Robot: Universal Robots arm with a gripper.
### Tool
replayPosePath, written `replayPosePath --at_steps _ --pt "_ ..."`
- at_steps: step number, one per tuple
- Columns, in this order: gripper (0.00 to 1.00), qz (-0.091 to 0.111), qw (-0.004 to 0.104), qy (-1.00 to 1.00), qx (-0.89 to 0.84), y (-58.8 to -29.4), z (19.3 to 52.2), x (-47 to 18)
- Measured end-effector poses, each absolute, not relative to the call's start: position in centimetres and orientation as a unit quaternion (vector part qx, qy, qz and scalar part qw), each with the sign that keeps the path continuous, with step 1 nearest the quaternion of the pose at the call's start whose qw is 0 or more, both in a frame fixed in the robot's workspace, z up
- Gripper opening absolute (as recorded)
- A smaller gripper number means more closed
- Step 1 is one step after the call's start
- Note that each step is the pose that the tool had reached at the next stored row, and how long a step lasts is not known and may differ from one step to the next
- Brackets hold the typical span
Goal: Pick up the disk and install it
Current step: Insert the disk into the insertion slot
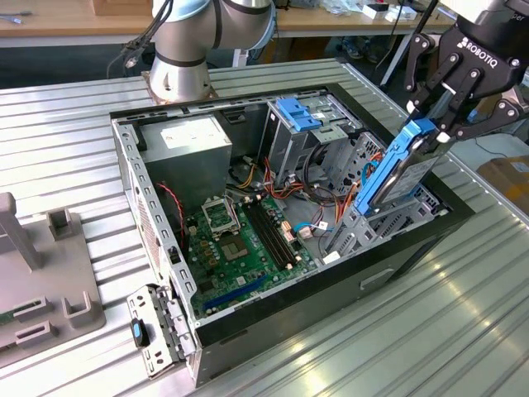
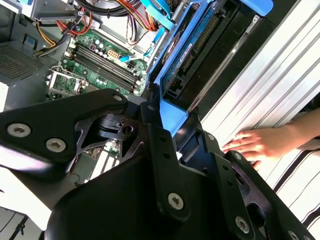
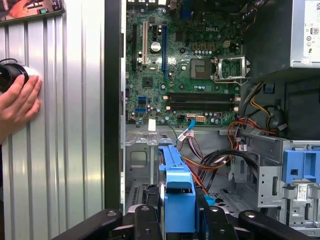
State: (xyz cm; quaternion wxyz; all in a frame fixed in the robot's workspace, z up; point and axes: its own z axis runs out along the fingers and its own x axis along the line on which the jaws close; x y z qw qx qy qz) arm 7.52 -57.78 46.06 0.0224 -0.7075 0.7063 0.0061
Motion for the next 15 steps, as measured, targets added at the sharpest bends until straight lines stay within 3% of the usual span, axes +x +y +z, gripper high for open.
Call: replayPosePath --at_steps 15 --pt "0.36 0.006 0.022 0.706 -0.708 -57.94 45.62 7.52"
